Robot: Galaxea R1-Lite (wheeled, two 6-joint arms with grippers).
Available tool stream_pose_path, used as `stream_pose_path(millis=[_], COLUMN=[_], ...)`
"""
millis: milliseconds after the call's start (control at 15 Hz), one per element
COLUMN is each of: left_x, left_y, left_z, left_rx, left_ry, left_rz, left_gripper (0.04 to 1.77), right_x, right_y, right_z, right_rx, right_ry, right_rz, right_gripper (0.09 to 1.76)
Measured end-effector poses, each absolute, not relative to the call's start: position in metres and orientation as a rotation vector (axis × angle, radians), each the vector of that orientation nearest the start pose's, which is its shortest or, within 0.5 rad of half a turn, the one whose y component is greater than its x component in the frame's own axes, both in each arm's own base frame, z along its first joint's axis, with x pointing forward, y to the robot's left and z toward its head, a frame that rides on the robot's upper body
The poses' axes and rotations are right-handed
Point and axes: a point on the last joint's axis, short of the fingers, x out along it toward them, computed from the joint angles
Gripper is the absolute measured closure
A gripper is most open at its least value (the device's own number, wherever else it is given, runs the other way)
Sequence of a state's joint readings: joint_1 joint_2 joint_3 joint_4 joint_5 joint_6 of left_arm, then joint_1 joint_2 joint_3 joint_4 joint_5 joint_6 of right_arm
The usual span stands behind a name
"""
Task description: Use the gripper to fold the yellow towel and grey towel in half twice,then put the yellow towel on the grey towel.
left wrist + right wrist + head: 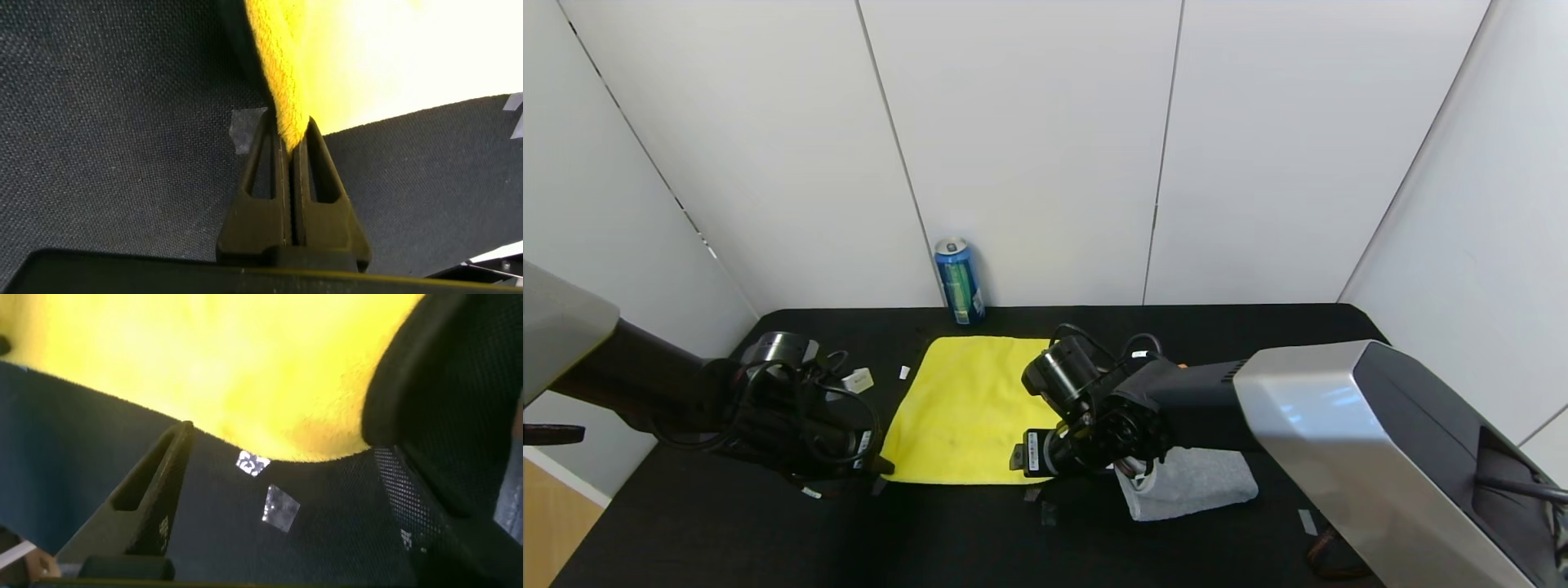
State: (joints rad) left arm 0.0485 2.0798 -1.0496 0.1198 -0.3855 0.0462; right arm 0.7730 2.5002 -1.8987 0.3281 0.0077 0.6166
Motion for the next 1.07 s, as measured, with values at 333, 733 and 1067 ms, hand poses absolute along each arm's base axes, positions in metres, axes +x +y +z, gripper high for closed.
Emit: stream_pose_path(millis=[333, 733, 1067], left_x=[0.3419, 0.3417, 0.3417], left_y=[0.0081, 0.0081, 0.0081], left_z=[0.0593, 0.0591, 0.0590], left_rx=[-0.208, -0.208, -0.208], left_ry=[1.119, 1.120, 1.120], left_rz=[-0.324, -0.324, -0.324], left_gripper=[1.69, 1.69, 1.69], right_x=[0.3501, 0.3507, 0.3503], right_y=[0.3424, 0.3426, 0.3446], right_z=[0.0591, 0.0595, 0.0600], right_rx=[0.191, 0.215, 0.235], right_ry=[1.049, 1.050, 1.028], right_rz=[0.409, 0.395, 0.354], right_gripper=[0.23, 0.20, 0.18])
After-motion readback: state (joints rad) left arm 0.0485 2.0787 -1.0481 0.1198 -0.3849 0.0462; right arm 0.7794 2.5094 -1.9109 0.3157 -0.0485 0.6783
